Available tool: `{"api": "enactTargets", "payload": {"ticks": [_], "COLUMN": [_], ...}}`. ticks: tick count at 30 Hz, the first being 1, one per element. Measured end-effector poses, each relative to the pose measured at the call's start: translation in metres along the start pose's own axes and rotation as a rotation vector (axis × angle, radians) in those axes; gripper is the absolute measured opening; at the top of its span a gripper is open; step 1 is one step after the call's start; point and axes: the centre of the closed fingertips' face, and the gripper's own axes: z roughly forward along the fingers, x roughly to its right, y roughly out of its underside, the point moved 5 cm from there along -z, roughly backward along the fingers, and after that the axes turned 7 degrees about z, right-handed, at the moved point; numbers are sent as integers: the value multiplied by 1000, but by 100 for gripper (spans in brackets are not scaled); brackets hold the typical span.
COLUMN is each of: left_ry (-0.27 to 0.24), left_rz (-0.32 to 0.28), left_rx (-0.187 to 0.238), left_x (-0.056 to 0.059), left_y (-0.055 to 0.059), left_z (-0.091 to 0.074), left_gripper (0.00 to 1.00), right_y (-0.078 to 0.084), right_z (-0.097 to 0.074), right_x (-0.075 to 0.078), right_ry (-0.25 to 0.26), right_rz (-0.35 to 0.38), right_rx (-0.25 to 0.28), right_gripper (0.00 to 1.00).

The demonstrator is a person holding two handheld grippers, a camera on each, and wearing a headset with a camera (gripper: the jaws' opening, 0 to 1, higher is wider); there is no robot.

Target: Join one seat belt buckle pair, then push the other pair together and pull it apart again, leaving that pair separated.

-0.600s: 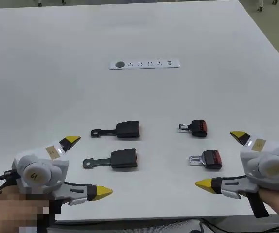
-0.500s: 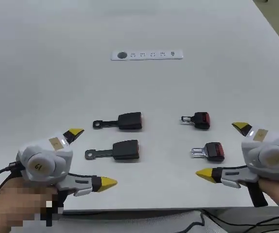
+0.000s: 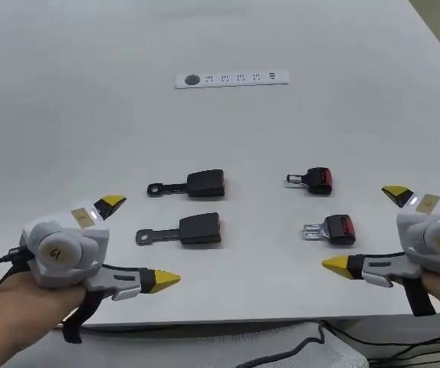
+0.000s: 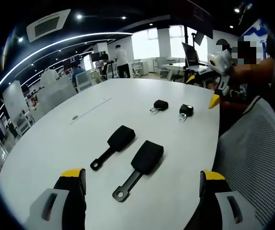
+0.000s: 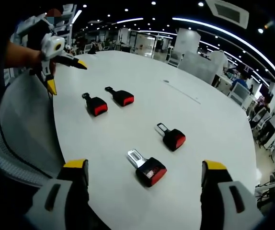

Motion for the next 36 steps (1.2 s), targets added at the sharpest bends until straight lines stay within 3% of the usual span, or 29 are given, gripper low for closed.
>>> {"api": "enactTargets", "payload": {"ticks": [17,25,30,36], "left_ry": [8,13,20,9], "left_rz": [3,-1,24,17], "left_rx": [4,5,-31,-21], "left_x": [4,3,-1,-8], "left_y": [-2,-1,8,4], "left_z": [0,2,9,13], "left_gripper": [100,100,100,100], "right_y": [3,2,7,10], "right_z": [-5,-7,-5,-3], "right_x": [-1,-3,-1,4], "right_ry": [1,-3,-7,-19], "right_rz": [22,0,-29,-35], "right_rx": [-30,-39,-65,-73], "right_gripper": [98,96,91,89]}}
